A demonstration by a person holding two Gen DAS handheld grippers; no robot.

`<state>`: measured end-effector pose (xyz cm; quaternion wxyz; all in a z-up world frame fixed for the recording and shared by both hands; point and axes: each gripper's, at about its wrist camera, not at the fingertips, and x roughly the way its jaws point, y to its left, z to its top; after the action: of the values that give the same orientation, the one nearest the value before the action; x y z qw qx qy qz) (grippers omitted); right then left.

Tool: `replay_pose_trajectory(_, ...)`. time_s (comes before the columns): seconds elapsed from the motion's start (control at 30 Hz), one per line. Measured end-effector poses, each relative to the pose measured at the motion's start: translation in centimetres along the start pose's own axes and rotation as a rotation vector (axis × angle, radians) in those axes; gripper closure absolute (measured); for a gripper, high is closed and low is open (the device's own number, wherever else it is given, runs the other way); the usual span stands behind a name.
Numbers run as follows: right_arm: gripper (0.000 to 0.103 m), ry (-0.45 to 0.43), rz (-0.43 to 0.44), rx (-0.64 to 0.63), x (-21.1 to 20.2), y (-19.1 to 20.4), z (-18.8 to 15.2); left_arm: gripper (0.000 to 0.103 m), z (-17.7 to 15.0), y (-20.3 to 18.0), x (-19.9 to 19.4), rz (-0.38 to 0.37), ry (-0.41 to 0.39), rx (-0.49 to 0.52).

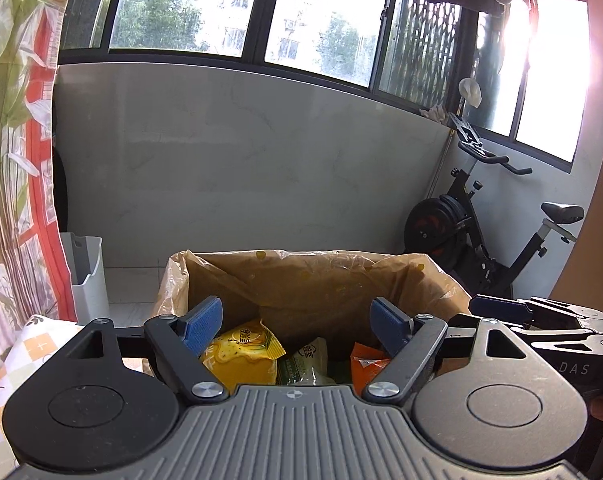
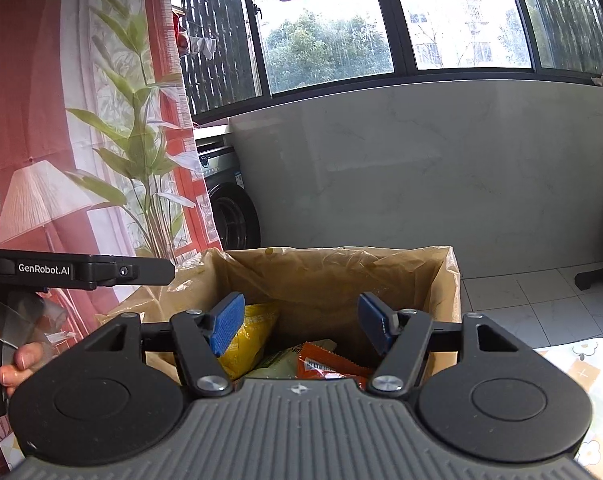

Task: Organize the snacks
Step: 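Carry both bags over the open box and open both tools to drop them, then lower the right tool onto the brown pastry package while the left tool approaches the red packet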

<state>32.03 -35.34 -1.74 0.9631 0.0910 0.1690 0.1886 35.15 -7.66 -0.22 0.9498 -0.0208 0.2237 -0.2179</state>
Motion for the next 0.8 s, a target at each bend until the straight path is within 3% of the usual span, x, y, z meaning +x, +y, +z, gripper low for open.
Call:
replay_pose_trajectory(0.4, 0.037, 0.026, 0.003, -0.077, -4.2, 3.2, -4.7, 0.020, -5.5, -0.5, -6.0, 0.095, 0.017, 0.032)
replay_pose_trajectory(0.8, 0.036, 0.174, -0.025, -0.103, -4.8, 4.8, -12.5, 0.020, -13.3, 0.2, -6.7, 0.165, 0.132, 0.024)
